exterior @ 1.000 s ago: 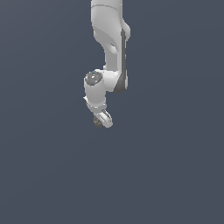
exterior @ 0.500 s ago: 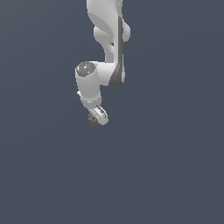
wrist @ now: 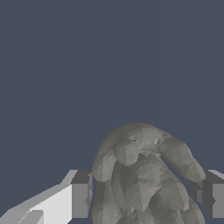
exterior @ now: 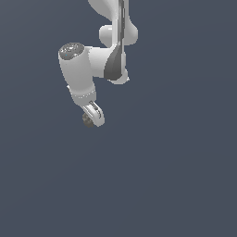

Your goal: Pick up the object and move it to a goal position.

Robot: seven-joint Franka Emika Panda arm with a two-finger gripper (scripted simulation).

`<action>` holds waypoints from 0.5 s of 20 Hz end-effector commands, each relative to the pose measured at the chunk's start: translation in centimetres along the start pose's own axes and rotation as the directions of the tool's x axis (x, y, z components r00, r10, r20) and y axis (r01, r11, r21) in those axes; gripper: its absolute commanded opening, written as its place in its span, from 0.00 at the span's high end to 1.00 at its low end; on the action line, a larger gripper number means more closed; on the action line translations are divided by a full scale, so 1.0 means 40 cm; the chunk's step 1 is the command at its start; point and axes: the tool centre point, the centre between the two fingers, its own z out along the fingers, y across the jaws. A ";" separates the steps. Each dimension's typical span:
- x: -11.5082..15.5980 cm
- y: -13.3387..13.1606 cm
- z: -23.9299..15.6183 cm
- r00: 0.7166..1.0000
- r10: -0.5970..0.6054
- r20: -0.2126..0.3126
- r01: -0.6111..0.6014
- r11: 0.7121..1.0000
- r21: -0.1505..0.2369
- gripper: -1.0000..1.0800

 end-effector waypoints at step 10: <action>0.048 0.000 -0.084 1.000 -0.002 0.002 0.002 1.000 -0.001 1.00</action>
